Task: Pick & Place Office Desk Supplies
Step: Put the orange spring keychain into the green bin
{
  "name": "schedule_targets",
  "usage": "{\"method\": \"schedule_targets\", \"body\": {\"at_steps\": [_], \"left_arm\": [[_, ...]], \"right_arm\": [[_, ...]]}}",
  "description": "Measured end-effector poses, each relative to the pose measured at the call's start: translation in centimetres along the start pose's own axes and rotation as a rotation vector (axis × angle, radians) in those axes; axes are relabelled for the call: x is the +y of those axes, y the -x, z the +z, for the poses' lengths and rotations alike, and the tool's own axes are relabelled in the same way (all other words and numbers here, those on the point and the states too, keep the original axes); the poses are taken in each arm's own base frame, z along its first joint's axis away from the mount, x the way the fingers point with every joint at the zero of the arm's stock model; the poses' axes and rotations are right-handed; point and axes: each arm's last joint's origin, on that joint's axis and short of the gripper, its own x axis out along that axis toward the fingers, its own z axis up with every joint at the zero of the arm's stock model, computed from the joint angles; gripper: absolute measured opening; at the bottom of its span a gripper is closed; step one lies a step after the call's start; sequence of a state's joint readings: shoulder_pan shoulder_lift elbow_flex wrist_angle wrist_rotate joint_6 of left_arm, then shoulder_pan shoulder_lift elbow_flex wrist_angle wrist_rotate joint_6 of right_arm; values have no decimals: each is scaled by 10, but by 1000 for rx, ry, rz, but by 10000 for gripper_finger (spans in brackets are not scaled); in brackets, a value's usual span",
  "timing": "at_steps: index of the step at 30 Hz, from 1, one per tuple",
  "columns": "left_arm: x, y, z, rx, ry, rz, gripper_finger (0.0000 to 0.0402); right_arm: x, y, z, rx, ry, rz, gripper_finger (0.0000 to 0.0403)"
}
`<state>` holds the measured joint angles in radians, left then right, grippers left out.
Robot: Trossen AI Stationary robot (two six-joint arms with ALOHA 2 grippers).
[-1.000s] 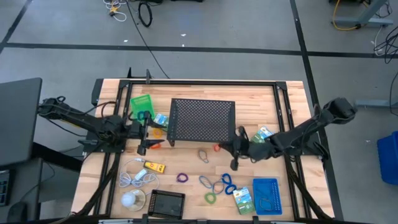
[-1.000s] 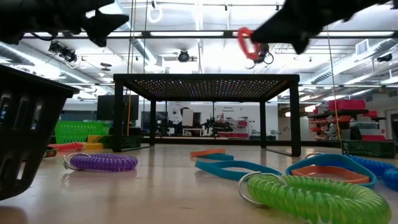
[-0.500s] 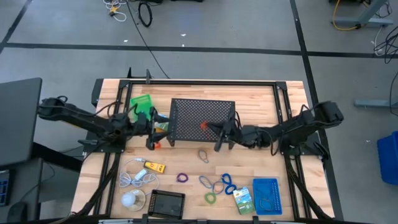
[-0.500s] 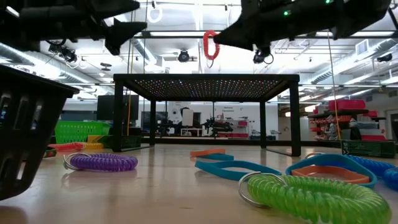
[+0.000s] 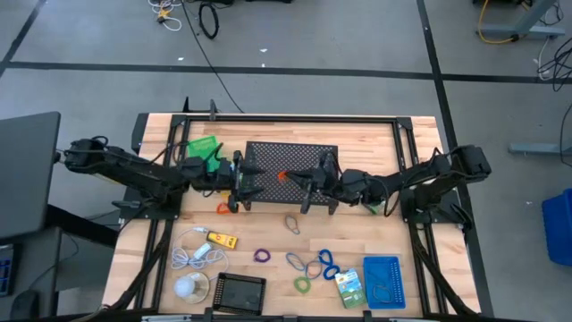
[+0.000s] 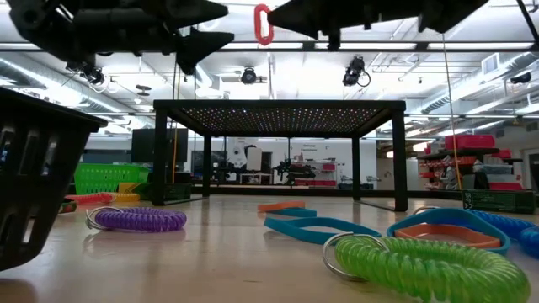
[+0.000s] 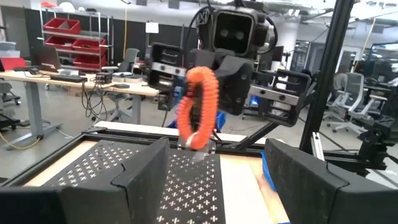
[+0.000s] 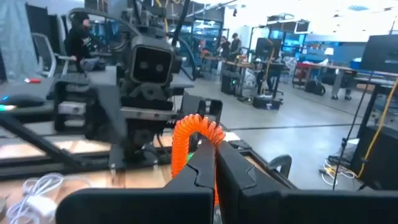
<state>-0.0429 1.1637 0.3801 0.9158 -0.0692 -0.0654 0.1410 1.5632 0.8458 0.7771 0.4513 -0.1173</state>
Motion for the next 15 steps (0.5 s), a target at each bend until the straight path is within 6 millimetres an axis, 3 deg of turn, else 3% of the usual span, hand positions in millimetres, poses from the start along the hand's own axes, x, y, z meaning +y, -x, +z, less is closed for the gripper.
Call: {"method": "schedule_targets", "body": {"at_steps": [8,15], "left_arm": [[-3,-20,8,-7,-24,-23,272],[4,-25,3,44,-6,6,272]], "right_arm": [[11,-25,-7,19,19,4,0],[14,-32,-5,13,41,7,0]]}}
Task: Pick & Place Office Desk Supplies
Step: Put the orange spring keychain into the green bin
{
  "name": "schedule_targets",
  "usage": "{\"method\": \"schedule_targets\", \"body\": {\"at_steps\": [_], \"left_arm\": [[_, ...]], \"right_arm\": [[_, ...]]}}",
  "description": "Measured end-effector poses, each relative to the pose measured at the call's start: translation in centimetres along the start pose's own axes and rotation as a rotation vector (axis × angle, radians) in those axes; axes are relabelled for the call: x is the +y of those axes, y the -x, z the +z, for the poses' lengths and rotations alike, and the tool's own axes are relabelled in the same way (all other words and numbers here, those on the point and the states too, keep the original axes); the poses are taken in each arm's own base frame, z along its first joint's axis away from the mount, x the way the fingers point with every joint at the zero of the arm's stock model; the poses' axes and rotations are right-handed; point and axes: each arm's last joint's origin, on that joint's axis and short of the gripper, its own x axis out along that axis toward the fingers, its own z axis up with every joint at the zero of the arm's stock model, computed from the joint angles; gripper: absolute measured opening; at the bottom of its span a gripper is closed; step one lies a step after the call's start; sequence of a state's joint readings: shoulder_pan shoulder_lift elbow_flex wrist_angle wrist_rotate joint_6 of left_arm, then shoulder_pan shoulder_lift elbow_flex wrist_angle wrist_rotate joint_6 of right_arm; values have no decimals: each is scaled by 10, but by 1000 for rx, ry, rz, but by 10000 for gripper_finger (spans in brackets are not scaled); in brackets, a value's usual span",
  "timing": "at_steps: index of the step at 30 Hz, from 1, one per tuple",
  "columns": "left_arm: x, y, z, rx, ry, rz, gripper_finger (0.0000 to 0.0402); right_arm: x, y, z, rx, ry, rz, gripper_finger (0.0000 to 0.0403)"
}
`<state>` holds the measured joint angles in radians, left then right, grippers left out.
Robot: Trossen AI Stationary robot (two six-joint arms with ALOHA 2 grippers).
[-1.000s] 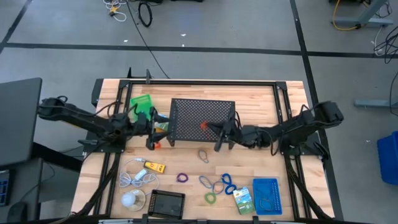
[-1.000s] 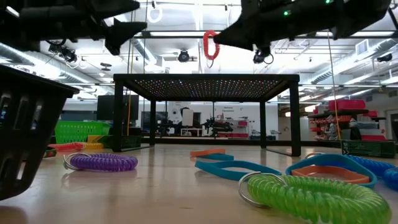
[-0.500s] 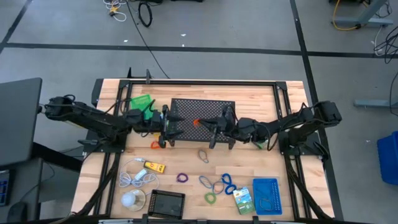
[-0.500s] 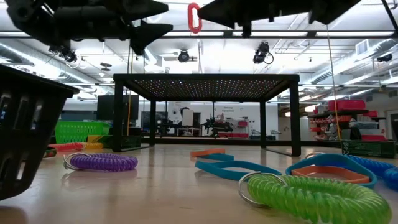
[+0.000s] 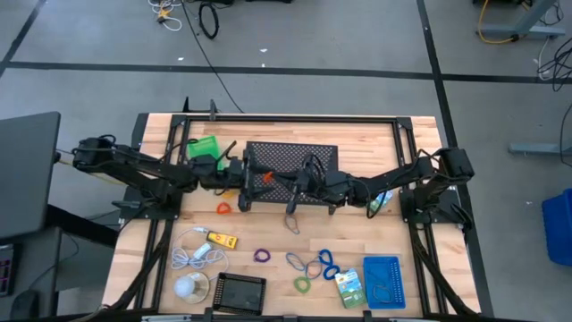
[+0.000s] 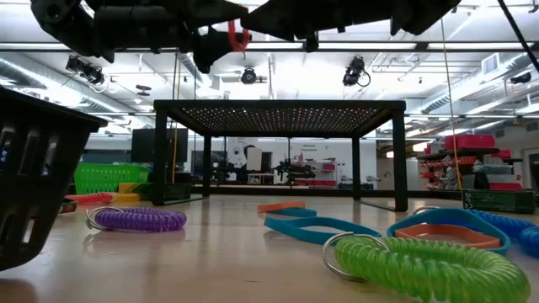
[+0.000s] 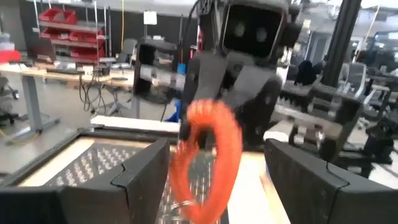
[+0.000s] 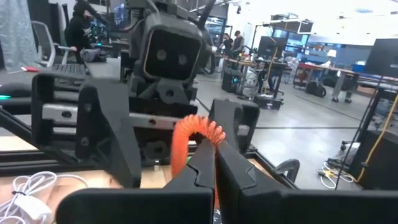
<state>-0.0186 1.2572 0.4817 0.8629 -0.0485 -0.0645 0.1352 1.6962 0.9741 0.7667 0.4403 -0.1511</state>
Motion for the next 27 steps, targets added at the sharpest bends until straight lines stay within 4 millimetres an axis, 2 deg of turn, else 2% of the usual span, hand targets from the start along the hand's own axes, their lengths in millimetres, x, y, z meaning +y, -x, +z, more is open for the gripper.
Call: {"method": "schedule_targets", "body": {"at_steps": [5,13,19,25,27], "left_arm": [[0,0,-2,21,4,4,259],[0,0,-4,46,2,6,196],[1,0,-5,57,-9,20,125],[2,0,-8,79,-29,60,29],[2,1,-8,82,-32,62,26]], "right_arm": [[0,0,0,6,15,0,0],[0,0,-1,10,23,1,0],[0,0,-1,19,28,3,0],[0,0,-2,25,31,4,0],[0,0,-2,28,32,4,0]]}}
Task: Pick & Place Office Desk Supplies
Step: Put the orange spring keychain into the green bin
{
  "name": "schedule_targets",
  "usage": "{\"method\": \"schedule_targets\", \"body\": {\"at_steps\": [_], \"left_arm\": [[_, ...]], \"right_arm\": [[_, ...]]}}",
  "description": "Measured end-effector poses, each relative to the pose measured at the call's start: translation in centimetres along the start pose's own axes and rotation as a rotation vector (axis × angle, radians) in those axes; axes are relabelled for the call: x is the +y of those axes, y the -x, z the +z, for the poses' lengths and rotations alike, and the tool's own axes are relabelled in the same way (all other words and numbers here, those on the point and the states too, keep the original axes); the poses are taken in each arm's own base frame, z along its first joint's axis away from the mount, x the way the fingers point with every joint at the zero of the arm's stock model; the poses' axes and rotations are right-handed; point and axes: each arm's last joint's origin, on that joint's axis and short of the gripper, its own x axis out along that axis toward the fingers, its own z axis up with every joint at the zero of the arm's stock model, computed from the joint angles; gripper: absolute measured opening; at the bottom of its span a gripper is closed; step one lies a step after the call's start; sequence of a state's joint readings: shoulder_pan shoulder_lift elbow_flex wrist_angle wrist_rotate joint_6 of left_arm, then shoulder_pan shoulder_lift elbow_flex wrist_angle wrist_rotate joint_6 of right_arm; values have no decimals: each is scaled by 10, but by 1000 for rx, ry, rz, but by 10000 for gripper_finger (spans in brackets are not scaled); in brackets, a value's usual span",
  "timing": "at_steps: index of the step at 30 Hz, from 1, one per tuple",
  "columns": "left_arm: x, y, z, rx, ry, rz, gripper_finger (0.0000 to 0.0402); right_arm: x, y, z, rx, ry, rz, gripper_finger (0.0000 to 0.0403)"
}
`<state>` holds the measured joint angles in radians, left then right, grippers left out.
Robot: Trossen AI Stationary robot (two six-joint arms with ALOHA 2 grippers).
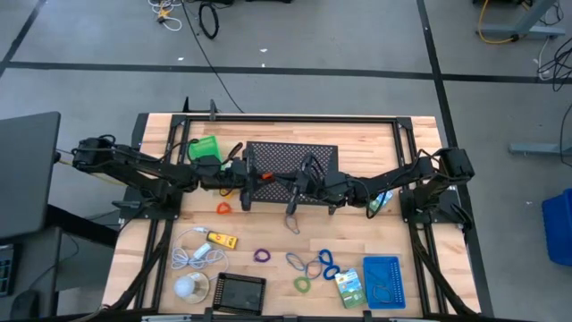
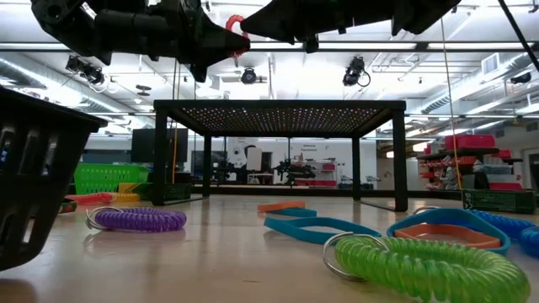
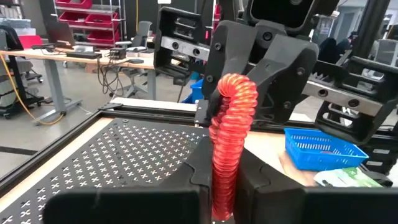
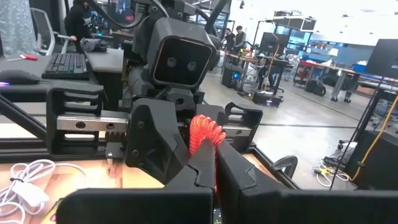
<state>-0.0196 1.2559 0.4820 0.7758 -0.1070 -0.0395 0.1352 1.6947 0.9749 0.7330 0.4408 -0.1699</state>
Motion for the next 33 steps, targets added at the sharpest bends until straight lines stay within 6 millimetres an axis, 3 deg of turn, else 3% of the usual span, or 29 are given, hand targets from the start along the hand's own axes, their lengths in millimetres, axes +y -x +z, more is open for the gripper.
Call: {"method": "schedule_targets", "body": {"at_steps": [4,8,21,25,33], "left_arm": [[0,0,-1,14,-5,1,26],[0,0,-2,21,-13,1,26],[2,3,-3,55,-53,57,25],[5,11,2,85,-87,135,25],[14,44,17,183,-165,330,25]], "right_arm": [[0,0,0,3,16,1,5],[3,1,0,2,39,6,42],[7,6,6,-11,23,4,264],[11,18,19,-8,41,-7,279],[31,41,28,61,116,51,260]]}}
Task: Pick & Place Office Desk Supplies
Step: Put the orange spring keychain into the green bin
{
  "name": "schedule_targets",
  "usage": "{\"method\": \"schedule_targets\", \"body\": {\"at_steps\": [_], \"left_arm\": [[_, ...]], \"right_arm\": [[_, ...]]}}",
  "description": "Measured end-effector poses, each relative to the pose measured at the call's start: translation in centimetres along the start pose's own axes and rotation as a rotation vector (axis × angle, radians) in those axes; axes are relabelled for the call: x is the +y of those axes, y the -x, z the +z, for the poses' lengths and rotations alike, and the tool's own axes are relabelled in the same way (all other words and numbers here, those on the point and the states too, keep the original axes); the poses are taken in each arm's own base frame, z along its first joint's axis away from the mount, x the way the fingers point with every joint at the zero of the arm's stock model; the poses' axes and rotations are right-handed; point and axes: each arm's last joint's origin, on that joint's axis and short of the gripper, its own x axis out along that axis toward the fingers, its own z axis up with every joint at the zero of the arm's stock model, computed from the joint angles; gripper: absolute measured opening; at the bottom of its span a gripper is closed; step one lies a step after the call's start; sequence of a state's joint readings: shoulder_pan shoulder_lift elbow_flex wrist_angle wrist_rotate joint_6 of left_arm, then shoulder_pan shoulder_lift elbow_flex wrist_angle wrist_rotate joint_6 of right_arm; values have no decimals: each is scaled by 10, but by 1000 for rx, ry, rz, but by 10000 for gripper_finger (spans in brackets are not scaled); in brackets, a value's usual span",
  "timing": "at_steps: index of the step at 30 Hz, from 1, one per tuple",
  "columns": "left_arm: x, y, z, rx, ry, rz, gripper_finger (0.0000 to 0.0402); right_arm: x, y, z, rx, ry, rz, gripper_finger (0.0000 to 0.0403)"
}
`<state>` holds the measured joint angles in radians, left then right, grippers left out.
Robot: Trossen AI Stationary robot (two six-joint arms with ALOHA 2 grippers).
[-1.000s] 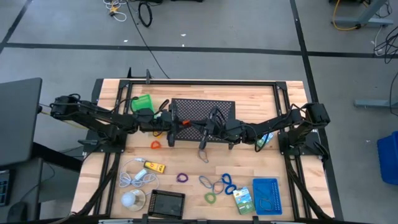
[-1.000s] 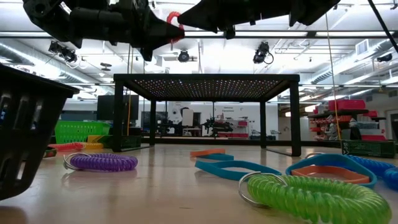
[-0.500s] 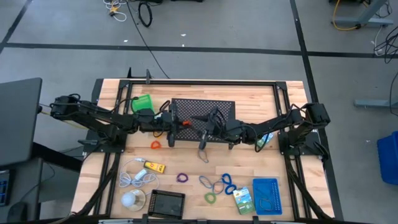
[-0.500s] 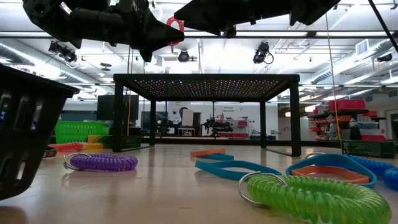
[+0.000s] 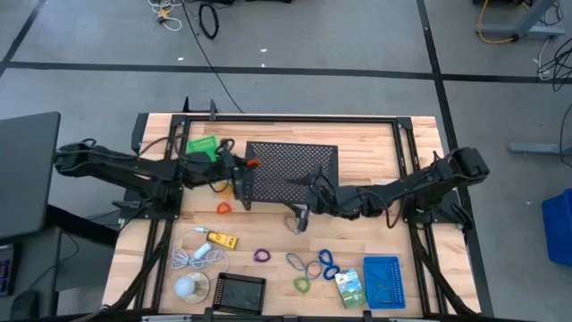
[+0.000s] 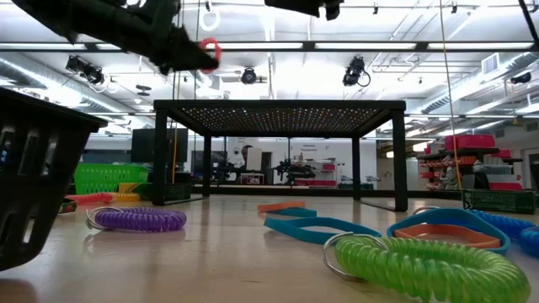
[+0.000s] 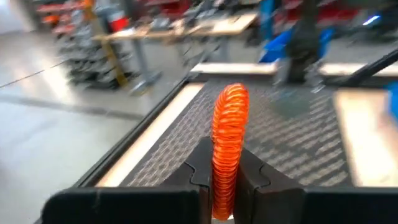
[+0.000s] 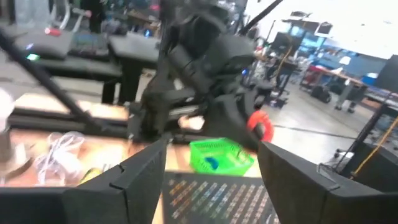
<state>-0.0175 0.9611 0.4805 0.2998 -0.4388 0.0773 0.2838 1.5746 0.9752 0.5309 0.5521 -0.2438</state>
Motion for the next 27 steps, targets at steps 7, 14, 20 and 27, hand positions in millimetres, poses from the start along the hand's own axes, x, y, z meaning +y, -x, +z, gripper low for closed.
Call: {"method": "schedule_targets", "body": {"at_steps": [7,14,20,27], "left_arm": [[20,29,-10,170,54,156,25],[38,47,-27,323,166,311,25],[50,56,-46,486,263,445,25],[54,56,-56,573,318,514,25]], "right_arm": [[13,8,-9,107,58,26,242],[23,14,-10,129,74,43,233],[28,19,-11,150,101,11,233],[35,24,-11,159,115,22,233]]}}
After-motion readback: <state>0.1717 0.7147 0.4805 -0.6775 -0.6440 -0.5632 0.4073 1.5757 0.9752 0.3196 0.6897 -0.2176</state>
